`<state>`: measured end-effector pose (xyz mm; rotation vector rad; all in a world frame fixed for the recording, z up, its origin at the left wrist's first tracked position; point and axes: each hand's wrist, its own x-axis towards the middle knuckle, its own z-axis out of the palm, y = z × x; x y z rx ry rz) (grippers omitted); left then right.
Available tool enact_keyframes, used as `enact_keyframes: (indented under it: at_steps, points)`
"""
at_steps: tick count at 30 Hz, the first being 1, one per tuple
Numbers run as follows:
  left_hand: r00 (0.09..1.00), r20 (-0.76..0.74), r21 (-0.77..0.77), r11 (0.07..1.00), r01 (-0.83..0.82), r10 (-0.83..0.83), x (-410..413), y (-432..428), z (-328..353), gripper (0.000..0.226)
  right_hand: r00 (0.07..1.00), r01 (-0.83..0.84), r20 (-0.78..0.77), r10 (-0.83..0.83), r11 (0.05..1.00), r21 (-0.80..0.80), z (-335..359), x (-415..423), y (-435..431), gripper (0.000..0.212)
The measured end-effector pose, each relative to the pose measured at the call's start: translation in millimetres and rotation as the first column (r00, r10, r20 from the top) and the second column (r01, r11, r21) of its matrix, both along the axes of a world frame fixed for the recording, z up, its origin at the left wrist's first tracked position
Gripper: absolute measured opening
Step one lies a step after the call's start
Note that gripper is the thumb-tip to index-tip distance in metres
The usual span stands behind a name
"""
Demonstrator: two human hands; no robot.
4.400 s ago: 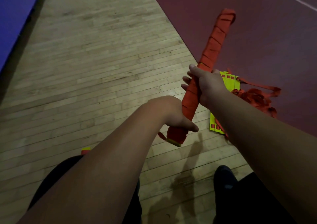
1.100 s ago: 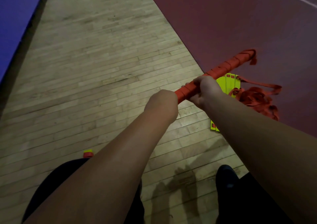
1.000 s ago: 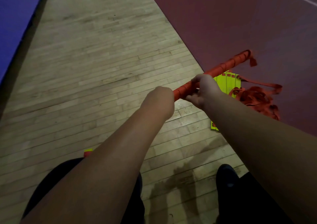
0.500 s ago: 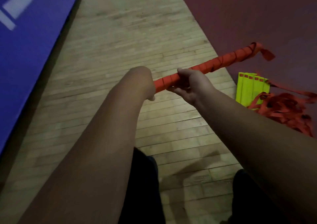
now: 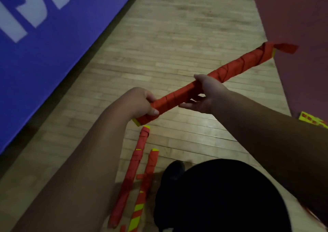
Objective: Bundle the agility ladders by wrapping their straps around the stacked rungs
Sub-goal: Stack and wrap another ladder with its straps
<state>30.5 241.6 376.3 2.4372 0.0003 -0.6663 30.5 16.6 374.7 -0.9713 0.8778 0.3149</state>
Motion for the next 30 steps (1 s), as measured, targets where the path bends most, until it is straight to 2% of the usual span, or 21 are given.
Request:
enact_keyframes:
  at_steps: [4, 6, 9, 11, 15, 18, 20, 22, 24, 28, 30]
  points:
    - [0.987, -0.117, -0.139, 0.982, -0.129, 0.113, -2, 65, -69, 0.037, 0.981, -0.163, -0.131, 0.146, 0.978, -0.131, -34, 27, 71, 0.040]
    - [0.970, -0.180, -0.180, 0.964, -0.194, 0.161, -10, 94, -109, 0.035, 0.963, -0.229, -0.188, 0.195, 0.958, -0.175, -64, 30, 108, 0.042]
    - [0.930, -0.291, -0.231, 0.927, -0.297, 0.226, -32, 130, -174, 0.040, 0.920, -0.334, -0.284, 0.270, 0.919, -0.208, -119, 20, 152, 0.034]
    - [0.893, -0.379, -0.247, 0.903, -0.352, 0.244, -51, 147, -211, 0.042, 0.876, -0.406, -0.359, 0.323, 0.894, -0.188, -151, 11, 170, 0.027]
    - [0.826, -0.496, -0.293, 0.844, -0.449, 0.267, -86, 164, -277, 0.045, 0.744, -0.589, -0.502, 0.442, 0.788, -0.179, -191, -3, 180, 0.028]
    - [0.780, -0.552, -0.319, 0.789, -0.525, 0.296, -107, 159, -302, 0.042, 0.697, -0.641, -0.559, 0.450, 0.740, -0.203, -218, -11, 182, 0.034]
    - [0.757, -0.564, -0.320, 0.758, -0.569, 0.331, -120, 156, -316, 0.046, 0.663, -0.673, -0.604, 0.443, 0.707, -0.220, -234, -10, 189, 0.030]
    - [0.759, -0.560, -0.329, 0.752, -0.571, 0.332, -128, 159, -334, 0.054, 0.636, -0.669, -0.652, 0.414, 0.716, -0.199, -246, -8, 202, 0.030]
    - [0.751, -0.569, -0.319, 0.751, -0.578, 0.336, -135, 165, -353, 0.063, 0.617, -0.690, -0.651, 0.442, 0.703, -0.176, -259, -12, 210, 0.025]
    - [0.708, -0.595, -0.234, 0.761, -0.605, 0.380, -158, 179, -383, 0.054, 0.621, -0.724, -0.540, 0.567, 0.680, -0.119, -298, -55, 218, 0.021]
    - [0.723, -0.594, -0.201, 0.804, -0.559, 0.354, -172, 179, -391, 0.048, 0.526, -0.786, -0.536, 0.661, 0.618, -0.009, -308, -80, 215, 0.012]
